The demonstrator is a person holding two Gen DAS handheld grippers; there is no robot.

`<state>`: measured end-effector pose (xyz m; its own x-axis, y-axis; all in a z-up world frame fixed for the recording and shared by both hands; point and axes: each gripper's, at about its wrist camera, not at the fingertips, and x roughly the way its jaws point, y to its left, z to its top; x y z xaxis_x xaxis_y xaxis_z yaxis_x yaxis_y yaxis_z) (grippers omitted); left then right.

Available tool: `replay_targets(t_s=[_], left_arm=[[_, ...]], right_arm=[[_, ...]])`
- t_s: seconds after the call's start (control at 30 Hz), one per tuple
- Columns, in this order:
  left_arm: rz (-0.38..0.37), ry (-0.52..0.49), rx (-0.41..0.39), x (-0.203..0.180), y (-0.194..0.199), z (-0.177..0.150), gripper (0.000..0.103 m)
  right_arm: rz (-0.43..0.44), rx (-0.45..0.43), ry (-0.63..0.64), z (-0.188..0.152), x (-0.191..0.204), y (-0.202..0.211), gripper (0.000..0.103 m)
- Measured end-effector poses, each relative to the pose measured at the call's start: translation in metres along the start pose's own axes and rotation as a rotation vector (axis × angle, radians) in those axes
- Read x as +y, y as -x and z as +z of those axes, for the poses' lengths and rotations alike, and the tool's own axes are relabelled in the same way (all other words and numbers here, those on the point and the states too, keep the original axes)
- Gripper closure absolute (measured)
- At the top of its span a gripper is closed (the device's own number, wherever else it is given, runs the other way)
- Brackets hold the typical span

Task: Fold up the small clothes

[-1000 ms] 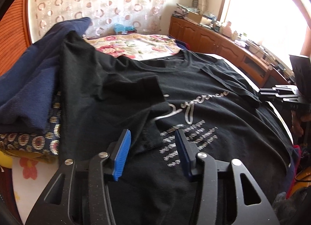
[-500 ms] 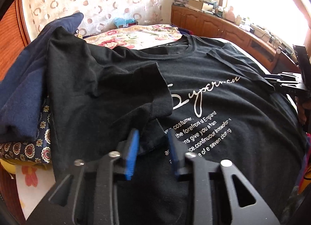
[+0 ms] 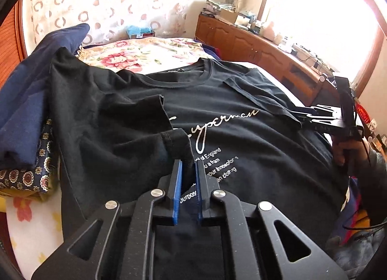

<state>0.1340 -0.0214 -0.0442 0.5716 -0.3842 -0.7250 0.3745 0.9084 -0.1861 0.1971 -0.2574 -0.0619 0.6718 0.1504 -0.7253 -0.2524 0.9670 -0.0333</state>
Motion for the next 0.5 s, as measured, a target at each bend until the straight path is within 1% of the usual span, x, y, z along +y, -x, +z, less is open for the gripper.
replay_targets(t_s=[0.03, 0.13, 0.2, 0.27, 0.33, 0.4, 0.47, 0.5], left_arm=[[0.006, 0.000, -0.001, -0.001, -0.001, 0.001, 0.093], [0.015, 0.004, -0.002, -0.003, 0.000, 0.002, 0.081], [0.028, -0.001, -0.006, -0.003, 0.001, 0.004, 0.077], [0.032, -0.004, -0.014, -0.001, 0.004, 0.006, 0.065], [0.035, -0.003, -0.027, 0.003, 0.006, 0.009, 0.062], [0.055, 0.000, -0.035, 0.008, 0.009, 0.015, 0.053], [0.070, 0.006, -0.052, 0.015, 0.013, 0.022, 0.026], [0.074, 0.011, -0.057, 0.019, 0.014, 0.024, 0.024]], right_arm=[[0.001, 0.000, 0.000, 0.000, 0.000, 0.000, 0.062], [0.001, -0.001, 0.001, 0.000, 0.000, 0.000, 0.062], [-0.004, 0.000, 0.006, 0.001, 0.002, 0.000, 0.061], [-0.007, 0.001, 0.013, 0.001, 0.003, -0.001, 0.060], [-0.005, 0.001, 0.013, 0.001, 0.003, -0.001, 0.060], [-0.003, 0.001, 0.012, 0.001, 0.002, 0.000, 0.060], [-0.008, 0.000, 0.015, 0.001, 0.003, 0.000, 0.060], [-0.010, 0.001, 0.016, 0.001, 0.003, 0.001, 0.060]])
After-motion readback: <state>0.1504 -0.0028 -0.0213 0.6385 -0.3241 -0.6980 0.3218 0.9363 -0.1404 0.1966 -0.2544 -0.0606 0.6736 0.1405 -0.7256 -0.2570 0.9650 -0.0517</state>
